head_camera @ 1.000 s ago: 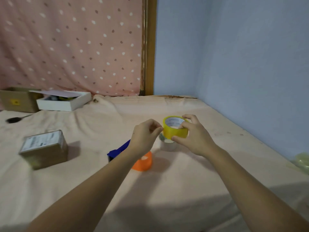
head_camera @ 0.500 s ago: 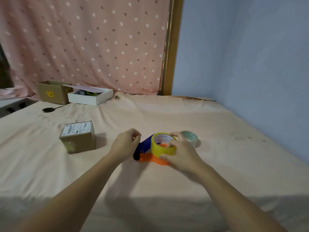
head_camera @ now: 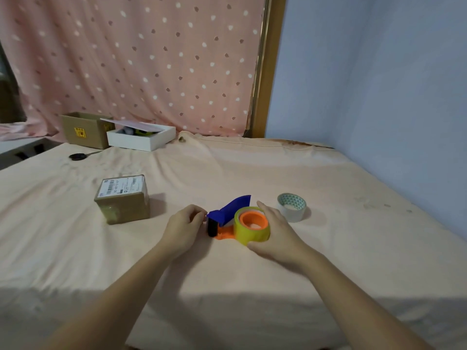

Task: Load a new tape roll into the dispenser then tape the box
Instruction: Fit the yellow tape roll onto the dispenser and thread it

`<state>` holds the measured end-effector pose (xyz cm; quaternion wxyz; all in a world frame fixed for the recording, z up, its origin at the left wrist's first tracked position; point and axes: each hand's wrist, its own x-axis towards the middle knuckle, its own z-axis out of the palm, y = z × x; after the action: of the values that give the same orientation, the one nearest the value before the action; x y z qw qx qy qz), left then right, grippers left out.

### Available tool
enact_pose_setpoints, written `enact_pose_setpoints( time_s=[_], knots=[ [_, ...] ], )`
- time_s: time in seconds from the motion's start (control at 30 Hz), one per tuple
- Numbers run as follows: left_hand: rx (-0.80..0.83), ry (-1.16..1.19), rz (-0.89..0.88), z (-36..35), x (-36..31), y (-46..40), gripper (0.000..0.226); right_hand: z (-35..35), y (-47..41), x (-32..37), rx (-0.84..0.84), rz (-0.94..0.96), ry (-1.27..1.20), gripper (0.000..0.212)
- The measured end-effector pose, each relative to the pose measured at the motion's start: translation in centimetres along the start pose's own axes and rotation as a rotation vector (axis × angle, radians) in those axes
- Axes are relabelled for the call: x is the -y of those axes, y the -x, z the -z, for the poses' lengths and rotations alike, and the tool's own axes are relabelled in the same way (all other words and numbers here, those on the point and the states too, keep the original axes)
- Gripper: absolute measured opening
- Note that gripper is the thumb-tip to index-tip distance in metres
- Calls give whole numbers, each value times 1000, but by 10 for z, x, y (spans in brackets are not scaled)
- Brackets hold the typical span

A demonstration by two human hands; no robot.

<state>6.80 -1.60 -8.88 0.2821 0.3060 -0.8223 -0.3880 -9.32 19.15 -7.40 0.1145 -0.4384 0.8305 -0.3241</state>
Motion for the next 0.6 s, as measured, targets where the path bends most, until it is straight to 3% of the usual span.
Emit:
enact_pose_setpoints(
  time_s=[0.6],
  knots=[
    [-22, 27, -4, -1, 0, 33, 12, -22, -15, 28, -215, 119, 342, 54]
  ],
)
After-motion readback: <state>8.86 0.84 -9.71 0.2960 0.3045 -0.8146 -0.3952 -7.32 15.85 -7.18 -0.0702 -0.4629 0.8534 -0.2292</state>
